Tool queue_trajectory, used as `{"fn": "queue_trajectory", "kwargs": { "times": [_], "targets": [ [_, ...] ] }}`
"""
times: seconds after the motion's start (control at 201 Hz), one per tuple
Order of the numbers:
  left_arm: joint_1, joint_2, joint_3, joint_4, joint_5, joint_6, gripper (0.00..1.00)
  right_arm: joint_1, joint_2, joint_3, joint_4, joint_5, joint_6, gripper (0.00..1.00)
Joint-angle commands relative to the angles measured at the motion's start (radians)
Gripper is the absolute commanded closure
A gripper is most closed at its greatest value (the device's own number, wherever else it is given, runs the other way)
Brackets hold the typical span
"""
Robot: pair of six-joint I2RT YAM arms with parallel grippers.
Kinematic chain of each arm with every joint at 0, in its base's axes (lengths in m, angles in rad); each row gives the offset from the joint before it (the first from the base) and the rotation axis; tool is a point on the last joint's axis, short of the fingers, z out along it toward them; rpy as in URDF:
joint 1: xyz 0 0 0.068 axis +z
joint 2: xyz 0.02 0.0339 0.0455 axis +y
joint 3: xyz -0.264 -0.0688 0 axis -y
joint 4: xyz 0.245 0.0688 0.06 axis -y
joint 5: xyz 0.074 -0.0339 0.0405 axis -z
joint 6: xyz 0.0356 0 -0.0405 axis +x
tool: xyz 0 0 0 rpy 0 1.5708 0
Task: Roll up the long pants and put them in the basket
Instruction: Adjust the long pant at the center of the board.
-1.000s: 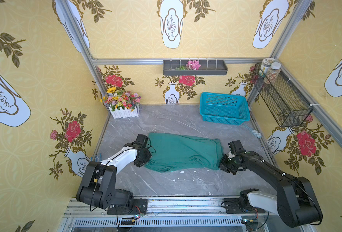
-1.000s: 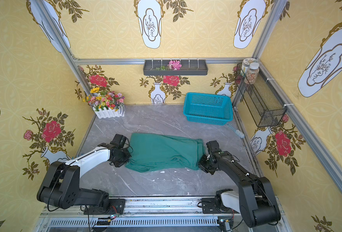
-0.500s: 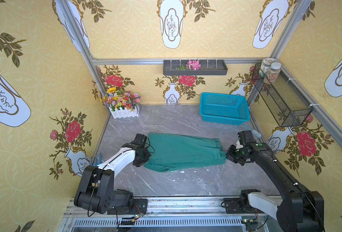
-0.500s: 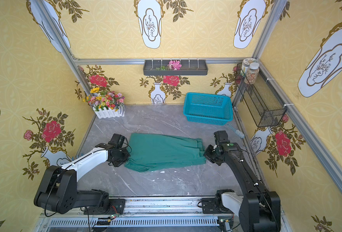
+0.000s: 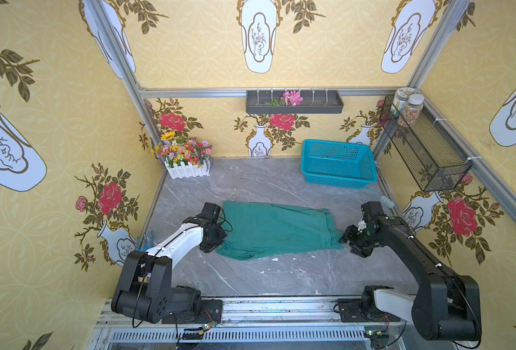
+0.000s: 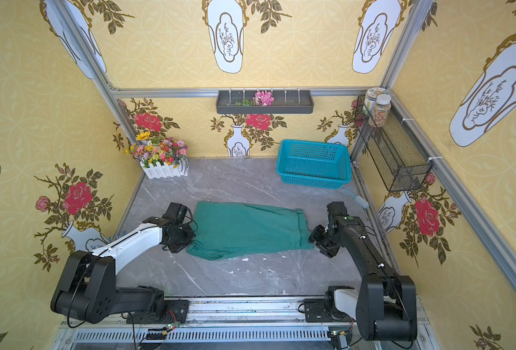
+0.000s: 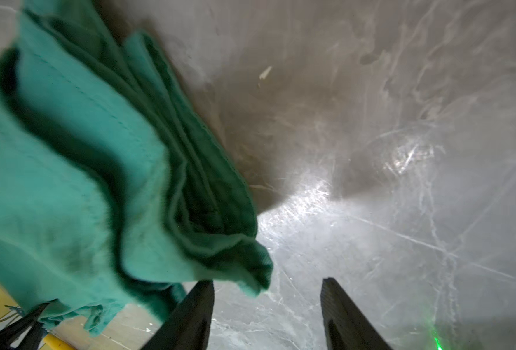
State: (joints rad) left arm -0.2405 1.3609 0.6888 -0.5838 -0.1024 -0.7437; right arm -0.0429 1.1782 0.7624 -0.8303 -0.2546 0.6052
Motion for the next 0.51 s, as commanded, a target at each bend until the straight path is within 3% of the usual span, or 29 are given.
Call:
{"fn": "queue_trajectory", "kwargs": {
  "times": [0.0, 0.085, 0.239, 0.503],
  "targets": [
    [0.003, 0.0, -0.002, -0.021, -0.023, 0.009, 1.0, 0.001, -0.041, 0.099, 0.004, 0.099, -0.002, 0.35],
    [0.004, 0.001, -0.004, -0.018, -0.02, 0.01, 1.0, 0.024, 0.011, 0.146, 0.061, 0.054, -0.023, 0.37],
    [0.003, 0.01, -0.001, -0.012, -0.014, 0.014, 1.0, 0.136, 0.237, 0.231, 0.175, -0.023, -0.073, 0.44],
    [0.003, 0.007, -0.003, -0.008, -0.002, 0.014, 1.0, 0.147, 0.452, 0.273, 0.299, -0.103, -0.1, 0.58]
  ]
}}
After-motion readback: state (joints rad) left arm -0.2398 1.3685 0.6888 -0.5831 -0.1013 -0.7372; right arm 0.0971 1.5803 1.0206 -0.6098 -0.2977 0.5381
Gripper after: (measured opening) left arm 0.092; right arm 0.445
